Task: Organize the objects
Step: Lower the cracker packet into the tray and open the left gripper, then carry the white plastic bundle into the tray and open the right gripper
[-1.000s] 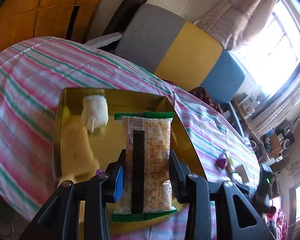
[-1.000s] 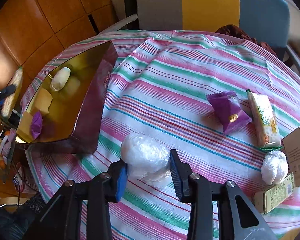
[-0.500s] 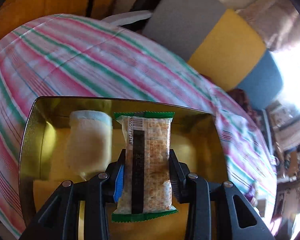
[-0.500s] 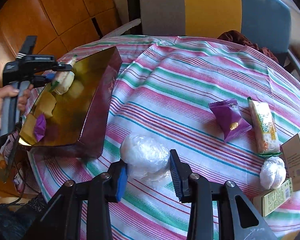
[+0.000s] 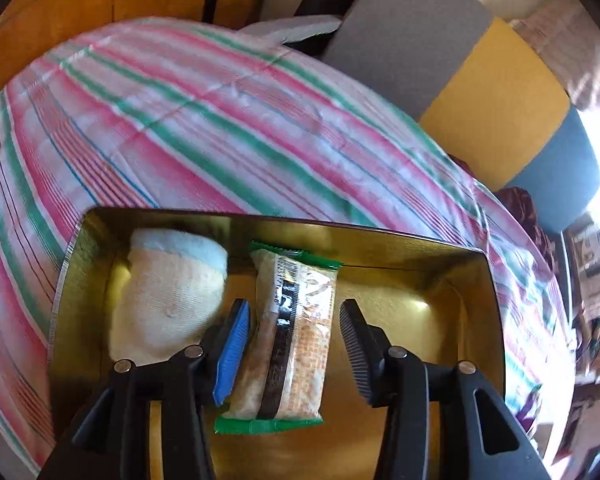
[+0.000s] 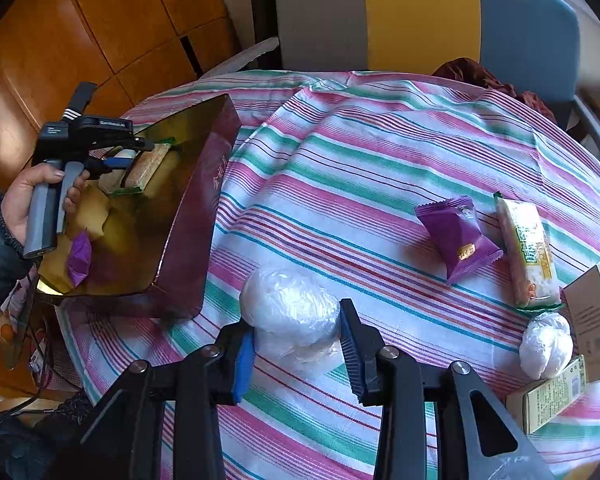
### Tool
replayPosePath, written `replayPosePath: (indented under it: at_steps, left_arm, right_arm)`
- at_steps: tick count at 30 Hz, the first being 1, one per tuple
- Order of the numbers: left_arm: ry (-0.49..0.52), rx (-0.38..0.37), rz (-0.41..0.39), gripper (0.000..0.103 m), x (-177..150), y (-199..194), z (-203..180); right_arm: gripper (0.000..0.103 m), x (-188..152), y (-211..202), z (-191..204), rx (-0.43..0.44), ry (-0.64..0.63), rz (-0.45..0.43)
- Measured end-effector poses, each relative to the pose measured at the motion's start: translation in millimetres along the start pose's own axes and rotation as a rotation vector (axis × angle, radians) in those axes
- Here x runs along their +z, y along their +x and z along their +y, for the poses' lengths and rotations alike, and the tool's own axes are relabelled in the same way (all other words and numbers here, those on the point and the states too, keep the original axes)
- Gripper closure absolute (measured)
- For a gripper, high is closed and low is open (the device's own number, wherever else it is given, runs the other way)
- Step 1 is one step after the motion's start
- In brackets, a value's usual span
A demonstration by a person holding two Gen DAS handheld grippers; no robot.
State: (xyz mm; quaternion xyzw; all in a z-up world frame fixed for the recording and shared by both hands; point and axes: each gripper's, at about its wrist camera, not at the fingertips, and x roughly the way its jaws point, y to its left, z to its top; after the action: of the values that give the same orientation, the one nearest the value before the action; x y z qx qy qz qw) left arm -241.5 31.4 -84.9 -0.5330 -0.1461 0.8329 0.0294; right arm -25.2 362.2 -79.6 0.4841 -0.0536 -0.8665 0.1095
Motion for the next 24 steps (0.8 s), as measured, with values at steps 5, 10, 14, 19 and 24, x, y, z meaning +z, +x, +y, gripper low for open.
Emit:
replayPosePath:
  at_steps: [5,10,14,19,24]
  left_arm:
    - [0.111,0.01,-0.091,0.056,-14,-36,-15]
    - [0.239,0.004,-0.191,0.056,-52,-85,-31]
    - [0.333,0.008,-0.241,0.056,-89,-115,-39]
    - [0.386,0.017,-0.288,0.056,-125,-141,-40]
    - [0.424,0.026,-0.313,0.056,-149,-158,-38]
  right_arm:
    - [0.065,-2,4,-1,-0.019,-0.006,0.013]
    - [0.065,-2,7,0,-0.032,-0.014,0.021]
    - [0.064,-3,8,1,-0.037,-0.018,0.022]
    - [0.064,-3,8,2,-0.044,-0.018,0.019]
    - [0.064,-4,8,1,-0.044,-0.012,0.015]
